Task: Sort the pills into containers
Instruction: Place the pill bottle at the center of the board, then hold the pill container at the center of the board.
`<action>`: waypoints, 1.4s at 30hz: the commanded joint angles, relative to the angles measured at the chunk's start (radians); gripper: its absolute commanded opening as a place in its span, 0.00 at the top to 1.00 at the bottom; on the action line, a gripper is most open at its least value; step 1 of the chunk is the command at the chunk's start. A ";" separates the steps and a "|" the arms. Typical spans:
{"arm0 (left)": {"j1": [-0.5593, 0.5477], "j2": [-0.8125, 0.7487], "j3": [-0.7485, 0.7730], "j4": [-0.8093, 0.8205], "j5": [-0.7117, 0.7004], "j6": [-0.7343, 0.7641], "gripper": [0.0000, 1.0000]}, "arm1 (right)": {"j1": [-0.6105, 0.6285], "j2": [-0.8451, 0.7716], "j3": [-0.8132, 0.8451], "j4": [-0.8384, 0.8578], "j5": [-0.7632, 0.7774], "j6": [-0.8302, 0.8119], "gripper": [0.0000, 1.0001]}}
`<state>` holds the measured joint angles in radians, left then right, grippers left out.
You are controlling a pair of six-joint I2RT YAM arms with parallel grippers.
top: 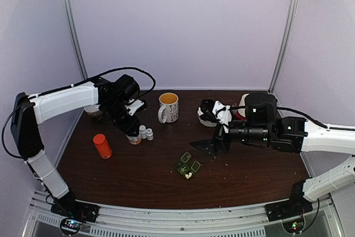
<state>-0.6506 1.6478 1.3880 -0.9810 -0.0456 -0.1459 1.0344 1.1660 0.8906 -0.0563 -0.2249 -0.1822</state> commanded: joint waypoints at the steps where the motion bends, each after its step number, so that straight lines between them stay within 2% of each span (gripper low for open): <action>1: 0.046 0.076 0.050 -0.030 -0.023 0.041 0.62 | -0.004 -0.019 -0.023 0.046 0.080 0.042 0.00; 7: 0.071 0.139 0.063 -0.030 -0.021 0.052 0.57 | -0.009 -0.008 -0.059 0.076 0.167 0.122 0.00; 10: 0.070 0.136 0.063 -0.031 -0.001 0.052 0.35 | -0.013 0.025 -0.054 0.064 0.184 0.171 0.00; 13: 0.069 0.123 0.063 -0.035 -0.003 0.050 0.27 | -0.014 0.057 -0.052 0.021 0.190 0.220 0.00; 21: 0.056 0.010 0.054 -0.041 0.029 0.026 0.22 | -0.016 0.070 -0.087 0.053 0.192 0.264 0.00; 25: 0.032 -0.065 0.026 -0.016 0.021 -0.003 0.19 | -0.015 0.068 -0.097 0.127 0.231 0.302 0.00; 32: -0.075 -0.189 -0.049 0.088 -0.074 -0.107 0.09 | -0.016 0.058 -0.081 0.162 0.319 0.352 0.00; 36: -0.170 -0.252 -0.092 0.165 -0.136 -0.198 0.04 | -0.017 0.029 -0.085 0.136 0.404 0.460 0.00; 42: -0.231 -0.320 -0.186 0.277 -0.196 -0.296 0.02 | -0.017 0.001 -0.084 0.064 0.400 0.498 0.00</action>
<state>-0.8738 1.3788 1.2602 -0.8352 -0.1776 -0.3473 1.0206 1.2022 0.8062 0.0475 0.1375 0.2604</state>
